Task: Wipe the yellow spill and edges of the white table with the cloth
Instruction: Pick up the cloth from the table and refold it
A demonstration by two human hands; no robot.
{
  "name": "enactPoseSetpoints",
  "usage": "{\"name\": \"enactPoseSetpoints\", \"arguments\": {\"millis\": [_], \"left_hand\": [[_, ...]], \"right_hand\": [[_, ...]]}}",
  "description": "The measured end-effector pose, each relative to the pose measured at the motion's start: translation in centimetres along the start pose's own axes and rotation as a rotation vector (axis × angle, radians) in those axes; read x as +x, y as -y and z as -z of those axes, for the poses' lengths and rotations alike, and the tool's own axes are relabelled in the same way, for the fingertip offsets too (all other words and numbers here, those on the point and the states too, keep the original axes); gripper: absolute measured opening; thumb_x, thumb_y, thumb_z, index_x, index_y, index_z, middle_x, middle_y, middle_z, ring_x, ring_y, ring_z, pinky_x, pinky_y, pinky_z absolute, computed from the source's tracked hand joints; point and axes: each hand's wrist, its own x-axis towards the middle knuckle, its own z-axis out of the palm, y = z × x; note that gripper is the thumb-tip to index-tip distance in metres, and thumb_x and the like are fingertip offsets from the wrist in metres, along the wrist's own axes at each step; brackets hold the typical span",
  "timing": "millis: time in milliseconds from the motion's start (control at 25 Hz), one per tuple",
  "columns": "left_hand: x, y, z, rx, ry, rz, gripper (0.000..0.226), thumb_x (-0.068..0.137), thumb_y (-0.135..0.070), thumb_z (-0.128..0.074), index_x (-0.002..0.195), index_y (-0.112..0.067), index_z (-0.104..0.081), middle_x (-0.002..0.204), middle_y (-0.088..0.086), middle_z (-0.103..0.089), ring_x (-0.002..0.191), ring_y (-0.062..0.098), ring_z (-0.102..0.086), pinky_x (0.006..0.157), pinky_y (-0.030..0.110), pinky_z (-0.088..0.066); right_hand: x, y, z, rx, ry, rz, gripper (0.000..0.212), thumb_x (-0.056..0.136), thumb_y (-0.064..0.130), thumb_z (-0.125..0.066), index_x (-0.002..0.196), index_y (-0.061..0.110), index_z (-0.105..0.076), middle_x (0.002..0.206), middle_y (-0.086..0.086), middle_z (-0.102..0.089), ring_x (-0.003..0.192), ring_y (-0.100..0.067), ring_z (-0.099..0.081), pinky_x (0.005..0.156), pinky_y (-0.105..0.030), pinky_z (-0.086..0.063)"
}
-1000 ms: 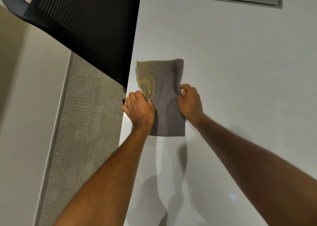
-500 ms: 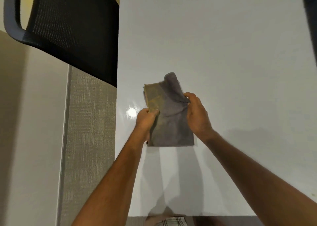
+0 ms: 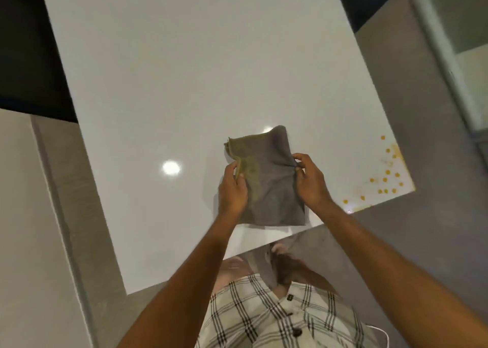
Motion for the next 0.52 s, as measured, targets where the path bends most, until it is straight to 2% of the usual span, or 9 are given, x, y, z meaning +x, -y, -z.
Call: {"name": "enactPoseSetpoints", "arguments": {"millis": [80, 160, 320, 400, 520], "left_hand": [[-1.4, 0.6, -3.7, 0.02, -0.002, -0.014, 0.043, 0.111, -0.042, -0.04, 0.152, -0.028, -0.043, 0.148, 0.005, -0.059, 0.13, 0.032, -0.061, 0.112, 0.05, -0.051], [-2.5, 0.9, -7.0, -0.007, -0.027, 0.014, 0.043, 0.111, -0.042, -0.04, 0.153, -0.029, -0.042, 0.148, 0.007, -0.06, 0.13, 0.033, -0.061, 0.112, 0.049, -0.05], [-4.5, 1.4, -10.9, -0.047, -0.088, 0.092, 0.043, 0.111, -0.045, -0.04, 0.151, -0.028, -0.043, 0.145, 0.006, -0.06, 0.127, 0.033, -0.062, 0.109, 0.046, -0.05], [-5.1, 1.3, -11.4, -0.056, -0.116, 0.118, 0.043, 0.11, -0.043, -0.041, 0.15, -0.027, -0.043, 0.144, 0.007, -0.06, 0.119, 0.03, -0.063, 0.105, 0.045, -0.052], [-5.9, 1.6, -10.6, 0.007, -0.095, 0.089, 0.047, 0.11, -0.043, -0.044, 0.153, -0.025, -0.041, 0.147, 0.009, -0.059, 0.121, 0.031, -0.062, 0.104, 0.045, -0.053]], "right_hand": [[-1.1, -2.9, 2.1, 0.024, -0.01, -0.03, 0.033, 0.11, 0.009, -0.041, 0.133, 0.027, -0.058, 0.127, 0.002, -0.066, 0.104, -0.004, -0.063, 0.093, -0.015, -0.048], [-1.8, -5.6, 3.9, 0.043, -0.011, -0.088, 0.035, 0.109, 0.014, -0.047, 0.141, 0.025, -0.054, 0.133, -0.003, -0.065, 0.115, -0.02, -0.064, 0.096, -0.03, -0.049], [-3.8, -9.6, 5.9, 0.05, 0.05, -0.117, 0.062, 0.1, 0.026, -0.069, 0.154, 0.024, -0.039, 0.144, -0.007, -0.055, 0.13, -0.021, -0.058, 0.101, -0.034, -0.049], [-5.2, -11.4, 6.0, 0.005, 0.109, -0.126, 0.068, 0.097, 0.031, -0.071, 0.155, 0.023, -0.036, 0.13, -0.005, -0.057, 0.122, -0.024, -0.061, 0.092, -0.035, -0.05], [-7.0, -13.3, 5.6, -0.059, 0.157, -0.171, 0.056, 0.1, 0.031, -0.067, 0.148, 0.022, -0.038, 0.104, -0.001, -0.06, 0.103, -0.033, -0.067, 0.08, -0.037, -0.05]]}}
